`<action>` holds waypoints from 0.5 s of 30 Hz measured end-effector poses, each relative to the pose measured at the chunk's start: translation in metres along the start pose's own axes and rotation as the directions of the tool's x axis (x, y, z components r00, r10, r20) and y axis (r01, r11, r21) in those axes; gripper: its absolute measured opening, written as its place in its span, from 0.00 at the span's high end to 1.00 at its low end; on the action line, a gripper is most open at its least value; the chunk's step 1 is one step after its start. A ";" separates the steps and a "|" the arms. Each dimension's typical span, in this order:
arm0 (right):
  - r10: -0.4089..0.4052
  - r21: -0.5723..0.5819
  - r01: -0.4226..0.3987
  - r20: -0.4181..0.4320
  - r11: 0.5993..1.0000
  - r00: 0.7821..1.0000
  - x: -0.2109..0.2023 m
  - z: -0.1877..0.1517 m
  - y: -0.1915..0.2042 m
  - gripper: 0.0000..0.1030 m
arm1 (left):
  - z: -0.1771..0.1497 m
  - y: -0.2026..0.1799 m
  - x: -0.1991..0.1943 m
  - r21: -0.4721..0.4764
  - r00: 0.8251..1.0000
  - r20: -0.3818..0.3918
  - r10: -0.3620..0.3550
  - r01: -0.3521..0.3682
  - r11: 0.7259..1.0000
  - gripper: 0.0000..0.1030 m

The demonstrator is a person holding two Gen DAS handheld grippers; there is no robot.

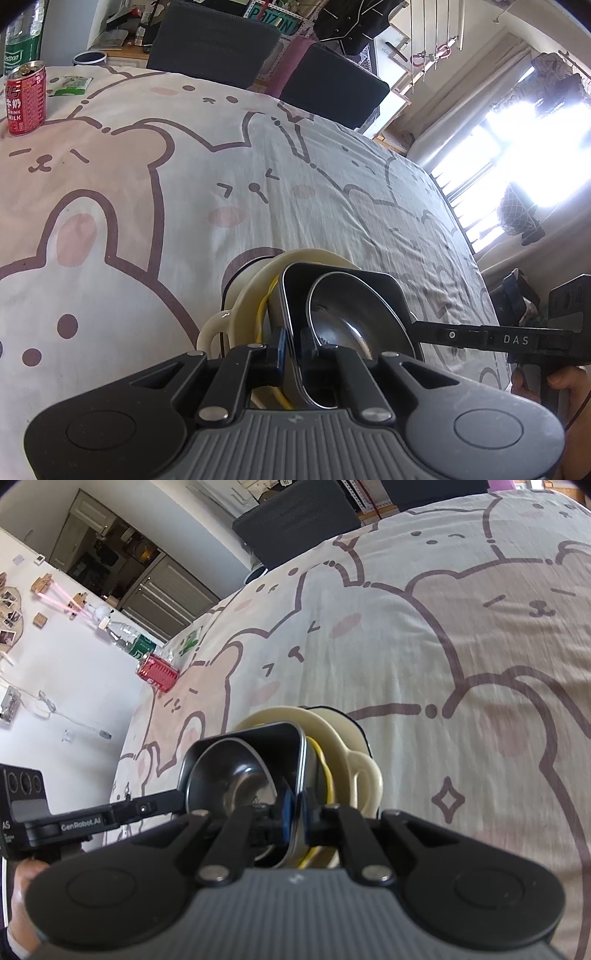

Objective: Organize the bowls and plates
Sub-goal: 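Lower the steel tray stack onto the cream bowls and open both tools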

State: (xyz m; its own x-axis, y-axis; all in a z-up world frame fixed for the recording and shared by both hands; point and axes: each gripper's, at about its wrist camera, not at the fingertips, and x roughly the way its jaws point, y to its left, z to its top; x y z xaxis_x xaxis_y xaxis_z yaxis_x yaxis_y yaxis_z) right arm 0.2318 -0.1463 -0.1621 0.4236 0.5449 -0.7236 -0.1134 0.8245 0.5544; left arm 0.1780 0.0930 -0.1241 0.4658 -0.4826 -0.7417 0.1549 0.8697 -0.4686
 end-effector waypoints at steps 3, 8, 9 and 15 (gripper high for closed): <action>-0.008 -0.007 0.008 0.006 1.000 1.000 -0.002 -0.001 0.002 0.89 | 0.000 0.000 -0.004 0.000 1.000 0.005 0.007 -0.007 1.000 0.89; -0.024 -0.030 0.025 0.034 0.999 0.999 -0.009 -0.003 0.007 0.81 | -0.004 -0.002 -0.013 0.009 0.999 0.018 0.028 -0.028 1.000 0.78; -0.025 -0.043 0.027 0.039 0.999 0.999 -0.011 -0.003 0.009 0.81 | -0.006 -0.003 -0.015 0.013 0.999 0.021 0.036 -0.036 0.999 0.78; -0.048 -0.115 0.060 0.103 0.992 0.993 -0.028 -0.009 0.019 0.66 | -0.012 -0.012 -0.035 0.041 0.995 0.075 0.058 -0.061 0.997 0.53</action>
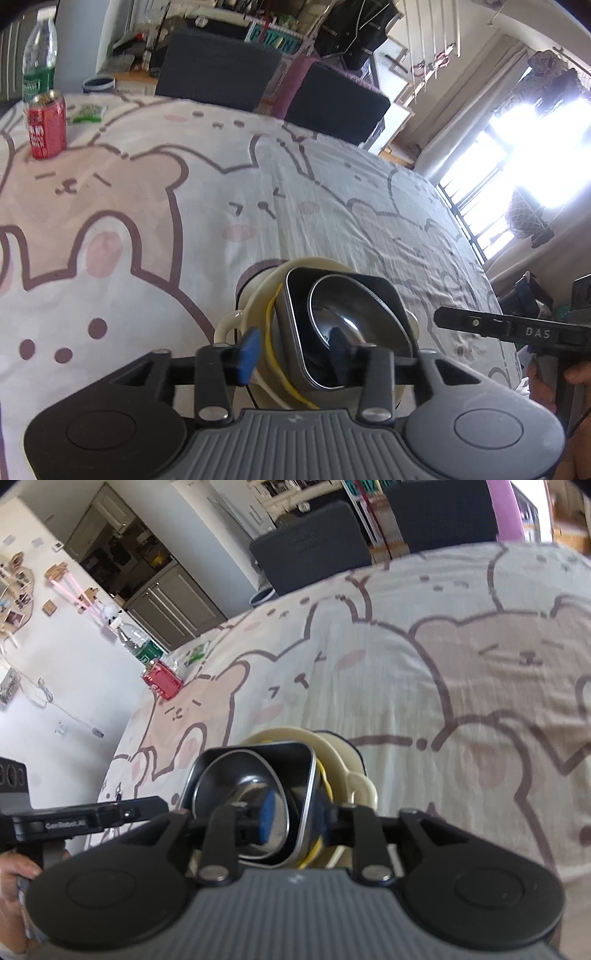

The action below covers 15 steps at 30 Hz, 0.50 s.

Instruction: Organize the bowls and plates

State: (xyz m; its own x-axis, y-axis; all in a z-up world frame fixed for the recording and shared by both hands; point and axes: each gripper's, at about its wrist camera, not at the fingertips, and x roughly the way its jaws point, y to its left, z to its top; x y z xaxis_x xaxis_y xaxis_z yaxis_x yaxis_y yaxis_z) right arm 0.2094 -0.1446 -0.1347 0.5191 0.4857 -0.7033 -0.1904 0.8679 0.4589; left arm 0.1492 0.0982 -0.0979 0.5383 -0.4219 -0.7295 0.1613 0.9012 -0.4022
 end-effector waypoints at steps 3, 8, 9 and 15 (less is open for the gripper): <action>0.007 -0.039 -0.005 0.042 0.999 0.999 -0.011 -0.003 0.003 0.56 | -0.003 -0.002 -0.015 0.014 0.999 0.040 0.020 -0.020 1.000 0.38; -0.023 -0.077 0.033 0.133 0.996 0.991 -0.037 -0.010 0.007 0.38 | -0.008 -0.008 -0.047 0.036 0.990 0.133 0.039 -0.044 0.998 0.17; -0.034 -0.088 0.049 0.159 0.995 0.987 -0.044 -0.012 0.010 0.35 | -0.010 -0.010 -0.053 0.043 0.988 0.150 0.046 -0.053 0.998 0.11; -0.087 -0.156 0.152 0.362 0.976 0.928 -0.082 -0.031 0.028 0.13 | -0.026 -0.021 -0.085 0.047 0.968 0.243 0.057 -0.070 0.996 0.00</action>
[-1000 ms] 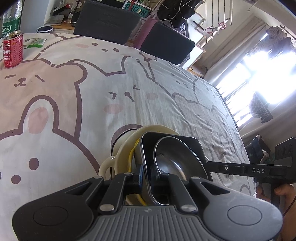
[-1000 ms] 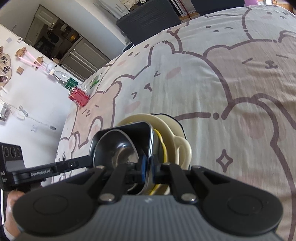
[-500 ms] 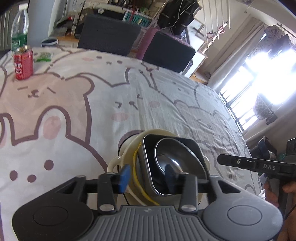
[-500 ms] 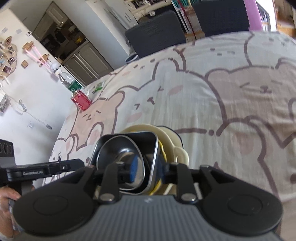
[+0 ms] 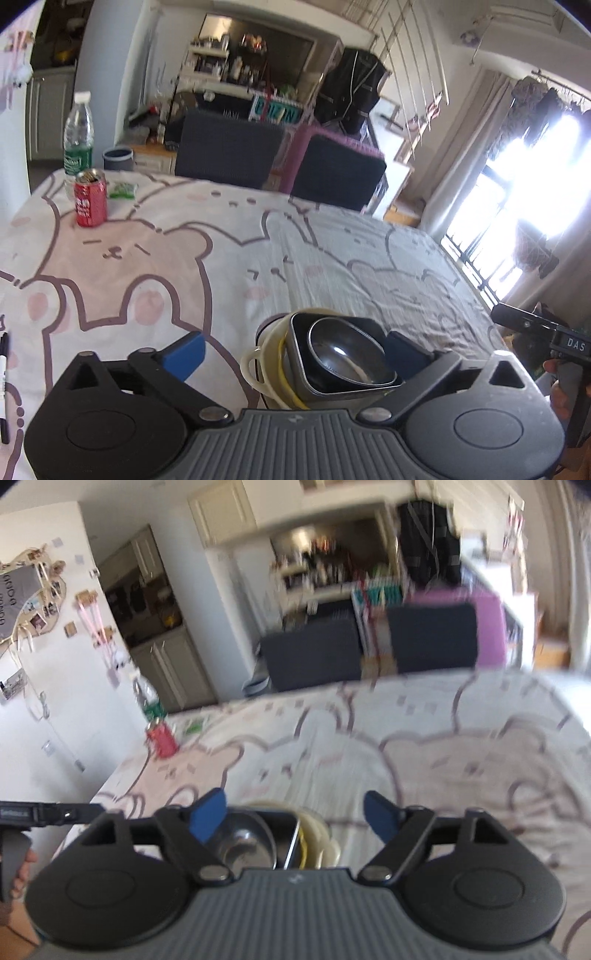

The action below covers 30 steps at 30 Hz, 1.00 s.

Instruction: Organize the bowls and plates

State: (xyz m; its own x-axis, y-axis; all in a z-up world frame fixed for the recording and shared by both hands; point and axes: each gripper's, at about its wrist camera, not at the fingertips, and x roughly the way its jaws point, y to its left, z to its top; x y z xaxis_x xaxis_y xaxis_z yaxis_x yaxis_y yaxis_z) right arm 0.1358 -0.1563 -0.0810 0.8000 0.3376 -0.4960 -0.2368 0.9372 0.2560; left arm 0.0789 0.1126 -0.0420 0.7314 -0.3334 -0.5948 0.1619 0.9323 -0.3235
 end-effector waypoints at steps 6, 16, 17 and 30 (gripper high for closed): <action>-0.023 -0.023 0.026 0.105 0.999 0.994 -0.027 -0.015 0.007 0.01 | -0.011 -0.009 -0.024 0.031 0.999 0.050 0.012 -0.014 0.999 0.00; -0.060 -0.047 0.070 0.184 0.996 0.981 -0.060 -0.055 0.013 0.00 | -0.037 -0.024 -0.044 0.062 0.991 0.127 0.047 -0.056 0.996 0.00; -0.063 -0.041 0.072 0.190 0.997 0.980 -0.062 -0.060 0.012 0.00 | -0.040 -0.026 -0.046 0.072 0.989 0.139 0.052 -0.062 0.995 0.00; -0.125 -0.051 0.137 0.199 0.989 0.972 -0.074 -0.103 0.026 0.00 | -0.092 -0.042 -0.052 0.135 0.971 0.204 0.129 -0.158 0.978 0.00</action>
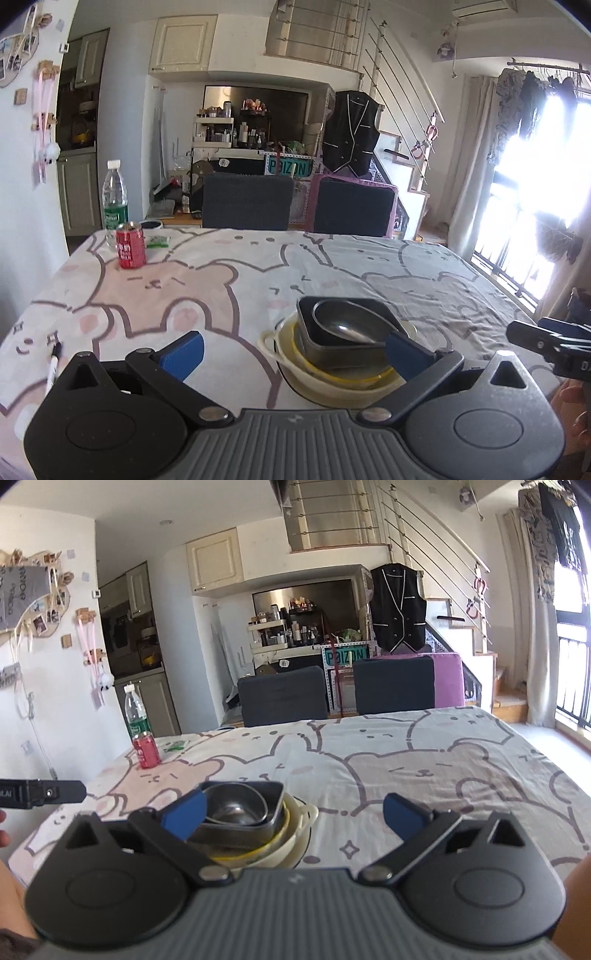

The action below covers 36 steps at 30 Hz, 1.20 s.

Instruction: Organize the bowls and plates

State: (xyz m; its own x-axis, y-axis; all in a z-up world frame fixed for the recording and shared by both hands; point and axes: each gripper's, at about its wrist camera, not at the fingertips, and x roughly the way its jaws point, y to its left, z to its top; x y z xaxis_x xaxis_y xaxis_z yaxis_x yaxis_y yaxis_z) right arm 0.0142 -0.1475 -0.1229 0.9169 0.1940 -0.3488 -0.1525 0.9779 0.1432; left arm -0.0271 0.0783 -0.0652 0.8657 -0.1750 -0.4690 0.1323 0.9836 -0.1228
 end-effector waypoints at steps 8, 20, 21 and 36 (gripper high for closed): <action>-0.033 -0.055 0.032 -0.006 0.998 0.999 -0.004 -0.017 0.008 0.00 | -0.020 -0.013 0.002 0.027 0.999 0.015 0.049 -0.049 0.998 0.00; -0.082 -0.080 0.084 0.019 0.993 0.996 -0.011 -0.029 0.009 0.00 | -0.033 -0.021 -0.004 0.042 0.998 0.045 0.053 -0.055 0.998 0.00; -0.084 -0.085 0.086 0.024 0.993 0.996 -0.011 -0.030 0.009 0.00 | -0.034 -0.021 -0.005 0.046 0.997 0.051 0.057 -0.060 0.997 0.00; -0.080 -0.136 0.084 0.035 0.987 0.996 -0.013 -0.032 0.015 0.00 | -0.039 -0.026 -0.006 0.067 0.992 0.062 0.110 -0.114 0.991 0.00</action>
State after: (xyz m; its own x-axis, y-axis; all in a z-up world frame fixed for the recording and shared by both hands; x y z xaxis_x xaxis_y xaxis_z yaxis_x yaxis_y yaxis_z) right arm -0.0118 -0.1324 -0.1460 0.9384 0.1127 -0.3266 -0.1239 0.9922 -0.0135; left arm -0.0547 0.0516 -0.0937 0.9031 -0.0627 -0.4248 0.0647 0.9979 -0.0097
